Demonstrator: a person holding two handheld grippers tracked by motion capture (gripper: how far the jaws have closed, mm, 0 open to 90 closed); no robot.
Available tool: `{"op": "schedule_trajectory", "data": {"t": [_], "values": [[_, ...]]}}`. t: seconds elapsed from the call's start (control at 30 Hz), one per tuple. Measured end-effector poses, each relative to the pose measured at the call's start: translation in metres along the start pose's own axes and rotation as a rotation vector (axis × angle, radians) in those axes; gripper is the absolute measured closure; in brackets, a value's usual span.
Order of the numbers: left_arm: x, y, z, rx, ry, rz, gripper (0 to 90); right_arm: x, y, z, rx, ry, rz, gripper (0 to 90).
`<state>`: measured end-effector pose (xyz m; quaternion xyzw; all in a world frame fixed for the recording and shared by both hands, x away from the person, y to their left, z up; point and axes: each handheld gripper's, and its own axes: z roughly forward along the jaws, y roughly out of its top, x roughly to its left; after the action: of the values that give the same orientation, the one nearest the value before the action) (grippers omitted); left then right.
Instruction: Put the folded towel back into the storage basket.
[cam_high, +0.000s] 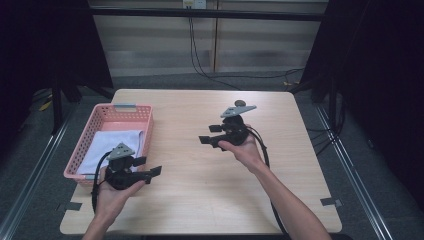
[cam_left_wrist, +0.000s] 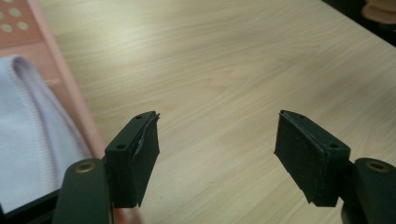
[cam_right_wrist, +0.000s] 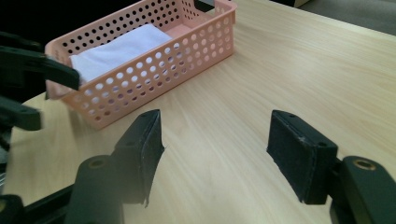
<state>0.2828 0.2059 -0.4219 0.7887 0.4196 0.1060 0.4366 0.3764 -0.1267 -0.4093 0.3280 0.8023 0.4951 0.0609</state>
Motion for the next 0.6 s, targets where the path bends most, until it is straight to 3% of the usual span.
{"op": "schedule_trajectory", "data": {"t": [0.2,0.33,0.4,0.53,0.6], "values": [[-0.021,-0.001,0.015,0.028,-0.015,0.022,27.9,0.0,-0.026,-0.046,-0.019,-0.033,0.009,36.0],[-0.03,-0.008,0.02,0.062,-0.056,0.014,26.9,0.001,-0.053,-0.075,-0.017,-0.071,0.027,36.0],[-0.036,-0.015,0.022,0.066,-0.032,0.012,26.0,0.001,-0.068,-0.089,-0.006,-0.097,0.034,35.6],[-0.044,-0.031,0.022,0.102,-0.025,0.034,25.3,0.004,-0.103,-0.116,0.008,-0.148,0.079,34.9],[-0.045,-0.039,0.02,0.104,-0.029,0.013,24.9,0.005,-0.116,-0.124,0.017,-0.156,0.103,34.8]]}}
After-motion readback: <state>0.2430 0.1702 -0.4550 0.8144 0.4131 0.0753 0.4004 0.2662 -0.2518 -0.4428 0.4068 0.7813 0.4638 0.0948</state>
